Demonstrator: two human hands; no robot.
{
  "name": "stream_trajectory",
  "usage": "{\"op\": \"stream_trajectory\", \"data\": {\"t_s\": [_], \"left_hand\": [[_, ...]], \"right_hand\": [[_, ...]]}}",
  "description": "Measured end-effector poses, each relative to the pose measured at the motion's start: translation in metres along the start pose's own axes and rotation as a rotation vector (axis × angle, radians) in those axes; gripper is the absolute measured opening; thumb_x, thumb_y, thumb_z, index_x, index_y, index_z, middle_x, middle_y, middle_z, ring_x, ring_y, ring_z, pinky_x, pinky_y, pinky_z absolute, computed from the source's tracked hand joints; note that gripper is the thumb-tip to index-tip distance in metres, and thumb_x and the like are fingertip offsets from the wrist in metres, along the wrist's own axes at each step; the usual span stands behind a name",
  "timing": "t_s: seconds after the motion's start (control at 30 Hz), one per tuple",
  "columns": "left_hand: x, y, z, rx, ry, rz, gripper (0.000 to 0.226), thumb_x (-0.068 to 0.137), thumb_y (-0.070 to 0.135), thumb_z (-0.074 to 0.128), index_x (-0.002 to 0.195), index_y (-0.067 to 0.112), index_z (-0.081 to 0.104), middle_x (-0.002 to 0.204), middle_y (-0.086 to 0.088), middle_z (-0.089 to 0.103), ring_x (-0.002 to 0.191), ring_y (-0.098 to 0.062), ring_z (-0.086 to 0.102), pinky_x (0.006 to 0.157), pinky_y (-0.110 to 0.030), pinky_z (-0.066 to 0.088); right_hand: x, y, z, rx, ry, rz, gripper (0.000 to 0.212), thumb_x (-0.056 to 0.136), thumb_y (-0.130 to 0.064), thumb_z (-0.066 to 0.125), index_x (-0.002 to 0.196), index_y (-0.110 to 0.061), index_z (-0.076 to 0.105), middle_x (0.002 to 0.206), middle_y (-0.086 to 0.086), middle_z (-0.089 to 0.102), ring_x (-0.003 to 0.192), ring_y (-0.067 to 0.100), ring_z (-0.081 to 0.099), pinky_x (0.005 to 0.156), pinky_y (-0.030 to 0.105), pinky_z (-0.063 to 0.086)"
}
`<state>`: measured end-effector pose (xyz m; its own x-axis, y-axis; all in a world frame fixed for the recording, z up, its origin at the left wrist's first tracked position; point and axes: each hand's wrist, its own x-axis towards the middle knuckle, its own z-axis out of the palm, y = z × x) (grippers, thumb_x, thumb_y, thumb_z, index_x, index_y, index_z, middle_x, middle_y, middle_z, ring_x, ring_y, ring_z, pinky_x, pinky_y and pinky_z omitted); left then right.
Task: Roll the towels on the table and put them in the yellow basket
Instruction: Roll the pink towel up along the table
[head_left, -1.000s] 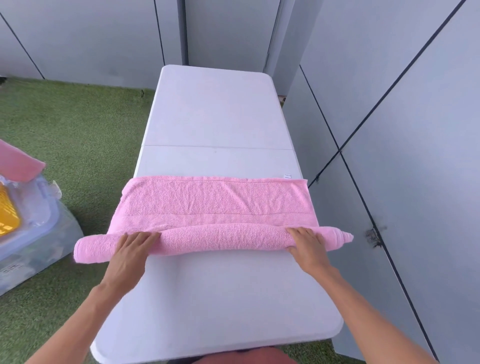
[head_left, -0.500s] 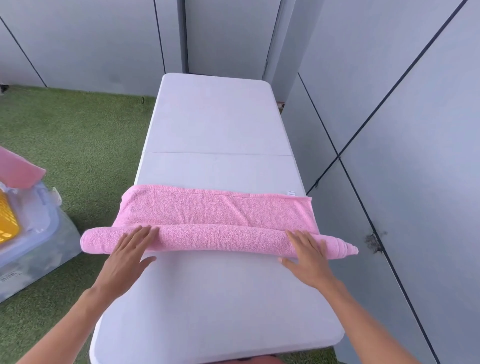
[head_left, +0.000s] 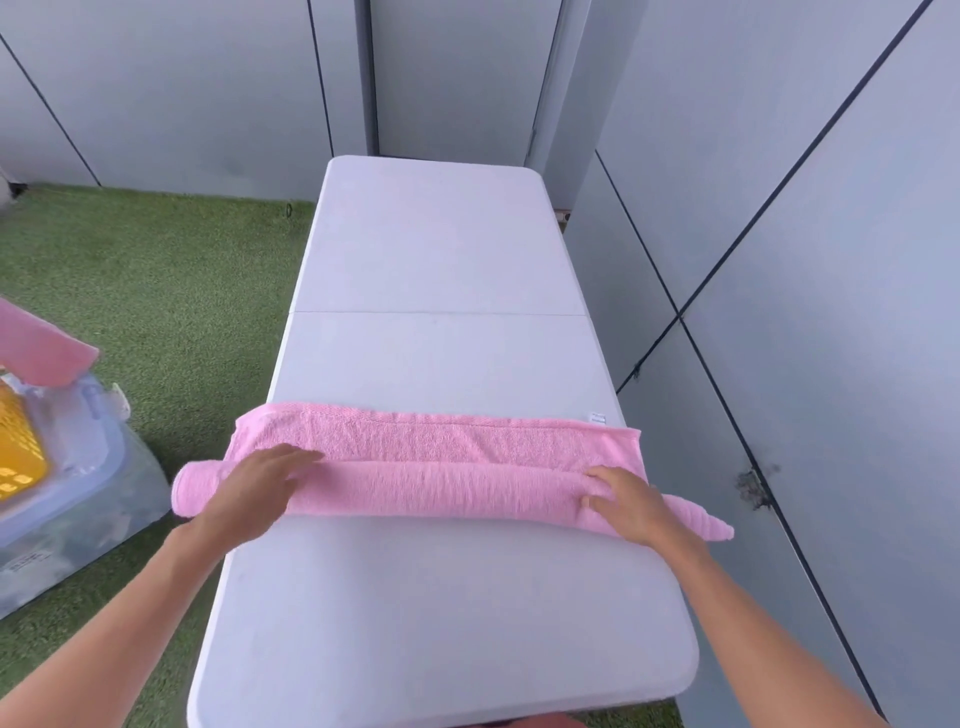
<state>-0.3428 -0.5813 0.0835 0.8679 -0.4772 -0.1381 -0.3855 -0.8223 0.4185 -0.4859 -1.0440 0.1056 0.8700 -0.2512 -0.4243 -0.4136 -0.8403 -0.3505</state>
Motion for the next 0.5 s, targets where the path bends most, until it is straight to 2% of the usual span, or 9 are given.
{"op": "stream_trajectory", "data": {"t_s": [0.07,0.13,0.17,0.23,0.33,0.4,0.5], "left_hand": [[-0.006,0.002,0.008,0.053,0.104,0.051,0.047,0.09,0.017,0.064,0.136,0.022,0.053,0.136,-0.003,0.056,0.126,-0.029,0.051,0.106,-0.045,0.038],[-0.014,0.001,0.017,0.118,0.056,0.062,0.063,0.087,0.031,0.067,0.144,0.022,0.042,0.146,-0.004,0.045,0.137,-0.028,0.04,0.114,-0.047,0.028],[-0.016,0.0,0.02,0.154,0.037,0.06,0.07,0.084,0.031,0.071,0.146,0.022,0.039,0.147,-0.004,0.044,0.138,-0.028,0.038,0.115,-0.048,0.026],[-0.016,0.001,0.025,0.19,0.04,0.046,0.078,0.074,0.02,0.08,0.143,0.017,0.043,0.138,-0.006,0.052,0.13,-0.032,0.046,0.11,-0.05,0.034],[-0.01,0.011,0.027,0.213,0.078,0.01,0.065,0.071,0.005,0.079,0.131,0.014,0.055,0.115,-0.003,0.062,0.11,-0.031,0.058,0.099,-0.044,0.043],[-0.003,0.017,0.016,0.218,-0.043,-0.014,0.055,0.082,0.011,0.07,0.133,0.019,0.052,0.119,0.002,0.061,0.112,-0.023,0.056,0.1,-0.036,0.041],[0.005,0.018,-0.005,0.179,-0.39,-0.057,0.053,0.089,0.017,0.063,0.138,0.023,0.047,0.134,0.005,0.055,0.125,-0.017,0.049,0.104,-0.029,0.035]], "right_hand": [[-0.005,-0.004,0.01,-0.035,0.222,-0.059,0.044,0.094,-0.039,0.051,0.136,-0.026,0.047,0.137,-0.003,0.05,0.132,0.021,0.04,0.109,0.047,0.029],[-0.012,-0.007,0.021,-0.101,0.229,-0.101,0.055,0.093,-0.045,0.051,0.142,-0.024,0.039,0.142,-0.002,0.042,0.139,0.02,0.029,0.112,0.049,0.025],[-0.016,-0.008,0.025,-0.15,0.199,-0.089,0.062,0.092,-0.048,0.052,0.146,-0.025,0.032,0.146,-0.003,0.034,0.142,0.02,0.021,0.114,0.05,0.02],[-0.021,-0.008,0.033,-0.244,0.168,-0.051,0.069,0.09,-0.044,0.055,0.149,-0.026,0.024,0.148,-0.005,0.027,0.143,0.019,0.014,0.115,0.054,0.011],[-0.02,-0.009,0.032,-0.265,0.217,-0.061,0.055,0.093,-0.031,0.056,0.143,-0.024,0.034,0.136,-0.006,0.042,0.136,0.019,0.029,0.112,0.05,0.016],[-0.016,-0.008,0.021,-0.269,0.117,-0.058,0.047,0.095,-0.032,0.054,0.139,-0.025,0.04,0.132,-0.005,0.048,0.131,0.02,0.036,0.109,0.046,0.023],[-0.005,0.006,0.001,-0.168,-0.173,-0.028,0.052,0.09,-0.036,0.06,0.139,-0.028,0.043,0.137,-0.004,0.051,0.124,0.02,0.048,0.102,0.04,0.039]]}}
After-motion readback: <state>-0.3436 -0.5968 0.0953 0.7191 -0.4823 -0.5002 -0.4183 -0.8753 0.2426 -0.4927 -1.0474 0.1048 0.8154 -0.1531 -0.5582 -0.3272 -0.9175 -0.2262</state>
